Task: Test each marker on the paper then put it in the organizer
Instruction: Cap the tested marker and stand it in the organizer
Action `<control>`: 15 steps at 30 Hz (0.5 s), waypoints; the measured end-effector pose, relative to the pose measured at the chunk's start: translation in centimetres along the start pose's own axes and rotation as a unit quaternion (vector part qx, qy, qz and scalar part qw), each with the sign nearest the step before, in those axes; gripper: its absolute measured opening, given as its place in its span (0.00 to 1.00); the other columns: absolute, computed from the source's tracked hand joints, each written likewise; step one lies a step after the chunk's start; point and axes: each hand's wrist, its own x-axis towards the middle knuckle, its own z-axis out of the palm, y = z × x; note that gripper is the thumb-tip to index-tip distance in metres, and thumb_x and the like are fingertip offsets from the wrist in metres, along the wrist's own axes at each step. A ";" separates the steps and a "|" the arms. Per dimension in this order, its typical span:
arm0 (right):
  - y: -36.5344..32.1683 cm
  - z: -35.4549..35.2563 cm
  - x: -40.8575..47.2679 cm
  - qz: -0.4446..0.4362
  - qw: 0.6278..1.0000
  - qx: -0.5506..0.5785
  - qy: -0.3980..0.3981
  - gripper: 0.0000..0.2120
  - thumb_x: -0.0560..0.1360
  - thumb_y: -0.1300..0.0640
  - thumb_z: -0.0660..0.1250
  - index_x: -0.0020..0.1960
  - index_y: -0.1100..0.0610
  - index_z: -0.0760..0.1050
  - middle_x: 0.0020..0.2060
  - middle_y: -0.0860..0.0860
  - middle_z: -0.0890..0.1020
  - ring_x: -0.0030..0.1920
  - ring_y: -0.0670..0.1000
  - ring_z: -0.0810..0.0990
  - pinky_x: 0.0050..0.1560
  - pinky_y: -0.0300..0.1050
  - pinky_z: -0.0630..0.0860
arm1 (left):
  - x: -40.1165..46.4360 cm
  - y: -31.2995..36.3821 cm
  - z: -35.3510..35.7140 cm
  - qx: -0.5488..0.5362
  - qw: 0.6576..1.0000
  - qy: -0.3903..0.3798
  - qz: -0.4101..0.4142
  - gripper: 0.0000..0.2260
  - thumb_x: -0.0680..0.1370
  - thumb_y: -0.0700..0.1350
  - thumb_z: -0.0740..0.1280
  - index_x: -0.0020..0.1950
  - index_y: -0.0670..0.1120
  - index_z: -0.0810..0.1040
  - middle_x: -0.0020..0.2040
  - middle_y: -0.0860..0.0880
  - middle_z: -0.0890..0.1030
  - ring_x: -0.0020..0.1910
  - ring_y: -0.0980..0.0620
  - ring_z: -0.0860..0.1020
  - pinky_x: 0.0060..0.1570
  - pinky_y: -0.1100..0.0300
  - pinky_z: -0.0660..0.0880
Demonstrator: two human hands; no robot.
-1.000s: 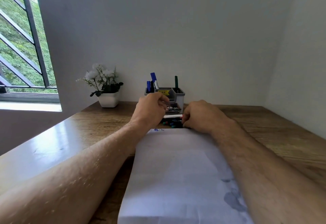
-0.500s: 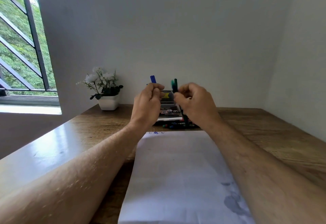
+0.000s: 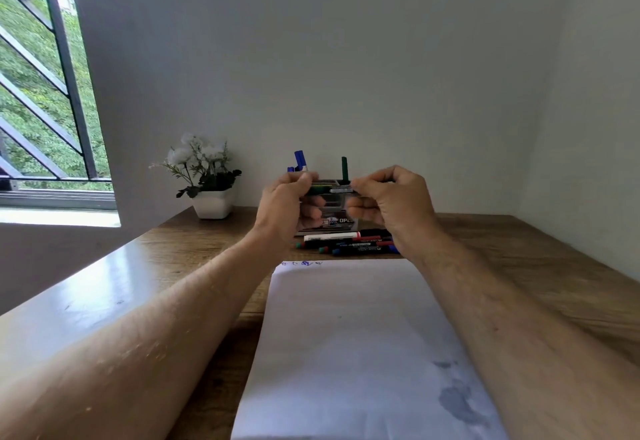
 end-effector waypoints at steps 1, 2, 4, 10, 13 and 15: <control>0.0 0.1 -0.1 0.006 0.999 -0.034 -0.020 0.07 0.74 0.64 0.73 0.46 0.61 0.75 0.39 0.61 0.85 0.33 0.55 0.85 0.35 0.49 0.83 | 0.2 0.0 -0.2 -0.013 1.000 0.017 -0.002 0.10 0.84 0.45 0.60 0.57 0.42 0.78 0.32 0.47 0.79 0.24 0.54 0.73 0.25 0.61 0.75; 0.0 0.1 -0.3 0.007 0.997 -0.069 -0.042 0.07 0.74 0.63 0.74 0.47 0.61 0.75 0.38 0.60 0.85 0.31 0.55 0.84 0.33 0.48 0.83 | 0.3 0.0 -0.3 -0.024 0.999 0.033 0.000 0.08 0.83 0.45 0.61 0.56 0.43 0.77 0.32 0.46 0.78 0.23 0.54 0.73 0.25 0.60 0.75; 0.1 0.4 -0.5 0.004 0.988 -0.128 -0.090 0.07 0.75 0.61 0.73 0.48 0.60 0.75 0.36 0.59 0.85 0.29 0.54 0.81 0.30 0.46 0.80 | 0.4 0.1 -0.5 -0.033 0.998 0.056 0.010 0.05 0.82 0.46 0.63 0.51 0.45 0.75 0.32 0.46 0.78 0.23 0.55 0.73 0.26 0.60 0.75; 1.1 1.2 -0.8 0.017 0.959 -0.231 -0.161 0.07 0.79 0.60 0.67 0.57 0.54 0.77 0.33 0.55 0.83 0.25 0.51 0.77 0.27 0.44 0.77 | 0.2 0.1 -0.3 0.030 0.998 0.043 0.043 0.11 0.80 0.51 0.66 0.54 0.43 0.80 0.38 0.49 0.82 0.27 0.58 0.75 0.28 0.61 0.76; 1.3 1.3 -0.8 -0.023 0.950 -0.270 -0.154 0.09 0.80 0.53 0.66 0.57 0.56 0.78 0.32 0.52 0.81 0.23 0.47 0.76 0.24 0.41 0.74 | -0.1 0.1 -0.2 0.052 0.997 0.024 0.049 0.12 0.81 0.50 0.65 0.57 0.45 0.82 0.36 0.53 0.83 0.28 0.60 0.77 0.28 0.63 0.75; 1.3 1.4 -0.9 -0.054 0.946 -0.285 -0.145 0.11 0.81 0.50 0.64 0.57 0.55 0.79 0.30 0.50 0.79 0.21 0.43 0.74 0.22 0.36 0.71 | -0.3 0.0 -0.1 0.062 0.997 0.007 0.046 0.13 0.82 0.52 0.63 0.57 0.46 0.83 0.37 0.53 0.84 0.30 0.61 0.79 0.30 0.63 0.75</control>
